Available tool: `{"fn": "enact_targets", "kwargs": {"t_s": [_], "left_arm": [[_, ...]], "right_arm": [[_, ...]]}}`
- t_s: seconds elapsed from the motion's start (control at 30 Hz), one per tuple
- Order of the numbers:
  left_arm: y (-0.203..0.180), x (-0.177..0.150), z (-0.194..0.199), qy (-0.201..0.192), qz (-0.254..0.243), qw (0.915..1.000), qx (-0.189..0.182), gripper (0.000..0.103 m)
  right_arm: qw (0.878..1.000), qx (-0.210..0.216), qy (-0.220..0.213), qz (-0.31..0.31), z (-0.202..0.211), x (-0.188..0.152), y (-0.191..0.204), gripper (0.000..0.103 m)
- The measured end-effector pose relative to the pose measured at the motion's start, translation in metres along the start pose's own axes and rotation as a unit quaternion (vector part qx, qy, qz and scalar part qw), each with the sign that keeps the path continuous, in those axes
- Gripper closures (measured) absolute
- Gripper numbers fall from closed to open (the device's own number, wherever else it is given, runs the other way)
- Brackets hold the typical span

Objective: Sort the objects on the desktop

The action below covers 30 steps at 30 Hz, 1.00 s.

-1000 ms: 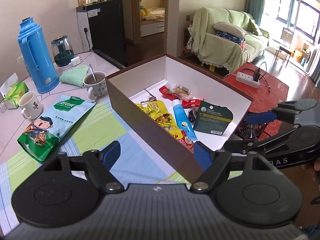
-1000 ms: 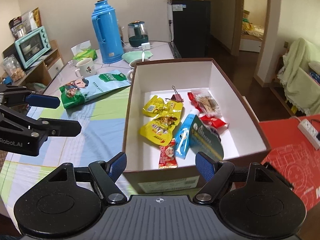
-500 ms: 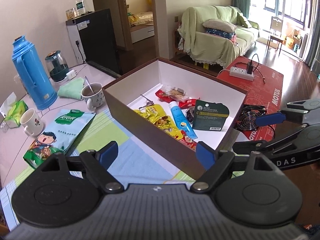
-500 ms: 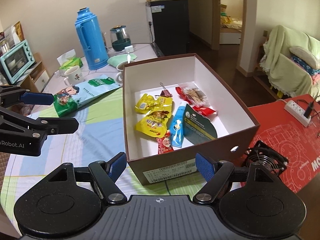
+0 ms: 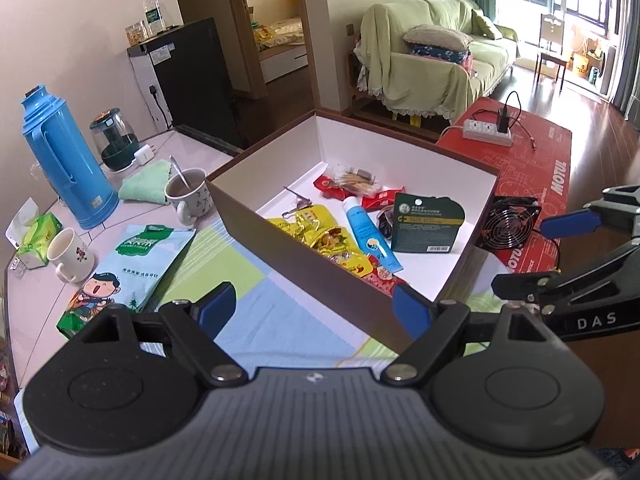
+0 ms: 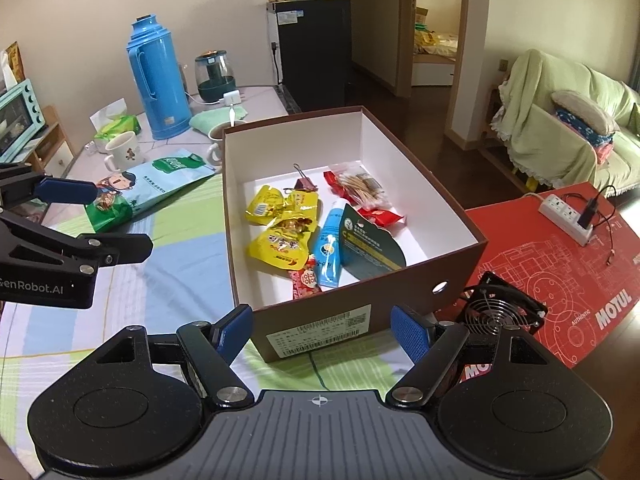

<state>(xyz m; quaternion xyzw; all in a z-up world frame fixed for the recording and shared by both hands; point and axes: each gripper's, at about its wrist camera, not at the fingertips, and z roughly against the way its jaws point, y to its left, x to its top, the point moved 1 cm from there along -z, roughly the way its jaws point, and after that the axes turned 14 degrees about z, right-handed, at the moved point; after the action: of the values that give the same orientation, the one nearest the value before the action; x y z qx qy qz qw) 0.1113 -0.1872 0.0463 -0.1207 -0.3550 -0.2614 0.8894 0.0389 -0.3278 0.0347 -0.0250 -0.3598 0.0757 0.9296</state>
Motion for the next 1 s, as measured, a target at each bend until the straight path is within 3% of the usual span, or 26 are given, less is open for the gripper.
{"fn": "enact_targets", "kwargs": {"t_s": [0.1,1.0], "left_arm": [[0.0,-0.001,-0.003,0.003,-0.002,1.0,0.007,0.02],[-0.013,0.007,-0.037,0.032,0.01,0.9992,0.022,0.02]], "right_arm": [[1.0,-0.016,0.001,0.0,0.0,0.0,0.001,0.0],[0.999,-0.002,0.038,0.006,-0.034,0.008,-0.024,0.0]]}}
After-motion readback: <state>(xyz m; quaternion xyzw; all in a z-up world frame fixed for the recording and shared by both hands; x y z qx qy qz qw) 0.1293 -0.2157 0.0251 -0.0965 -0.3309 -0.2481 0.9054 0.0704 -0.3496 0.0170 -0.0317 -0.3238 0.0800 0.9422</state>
